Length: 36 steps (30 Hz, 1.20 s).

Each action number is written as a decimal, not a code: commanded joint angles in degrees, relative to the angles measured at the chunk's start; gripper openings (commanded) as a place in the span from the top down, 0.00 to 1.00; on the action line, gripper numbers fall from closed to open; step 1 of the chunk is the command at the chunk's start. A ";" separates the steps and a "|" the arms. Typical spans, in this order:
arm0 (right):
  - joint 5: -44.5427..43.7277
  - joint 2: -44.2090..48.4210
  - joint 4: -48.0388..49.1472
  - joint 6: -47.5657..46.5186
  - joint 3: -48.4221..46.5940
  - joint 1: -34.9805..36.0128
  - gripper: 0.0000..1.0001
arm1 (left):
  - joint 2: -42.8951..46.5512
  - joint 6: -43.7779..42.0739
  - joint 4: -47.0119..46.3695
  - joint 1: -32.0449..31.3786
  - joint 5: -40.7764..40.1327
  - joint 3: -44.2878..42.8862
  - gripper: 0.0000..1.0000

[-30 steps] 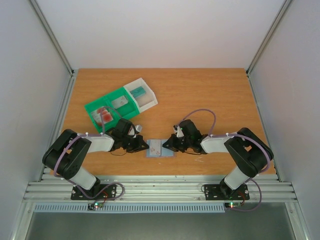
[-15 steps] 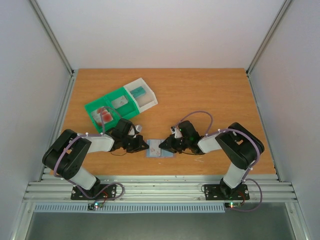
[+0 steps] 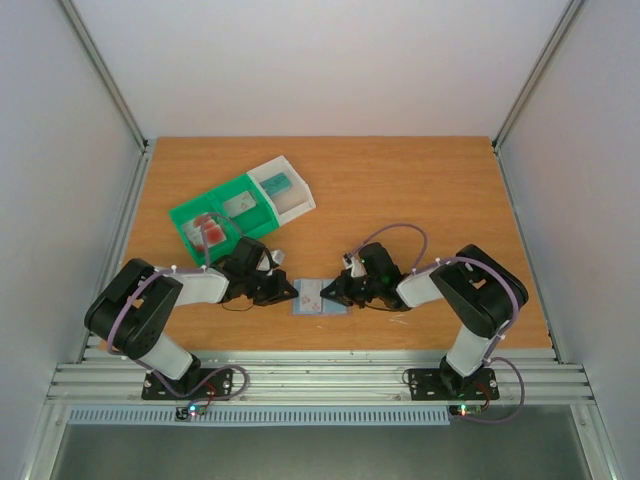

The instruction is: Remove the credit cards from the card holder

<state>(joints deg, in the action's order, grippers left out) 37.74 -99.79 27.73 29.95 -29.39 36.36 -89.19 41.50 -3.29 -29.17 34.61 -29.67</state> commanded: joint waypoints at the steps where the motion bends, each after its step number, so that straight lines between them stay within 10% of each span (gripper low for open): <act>1: -3.04 2.51 -3.58 -1.00 1.81 -0.17 0.99 | -1.96 -1.77 5.23 -0.76 -5.86 1.49 0.97; 22: -0.74 -0.44 1.89 2.08 2.15 -0.46 0.85 | -1.29 -2.20 6.62 -0.72 -4.93 0.36 0.96; 36: -0.38 -2.82 10.51 5.34 4.94 -0.33 0.99 | -1.91 -1.89 6.91 -0.76 -5.27 0.09 0.96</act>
<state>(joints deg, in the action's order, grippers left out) 39.66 -103.00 39.86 35.35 -25.80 35.62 -89.21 40.29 -2.22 -29.58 34.09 -30.33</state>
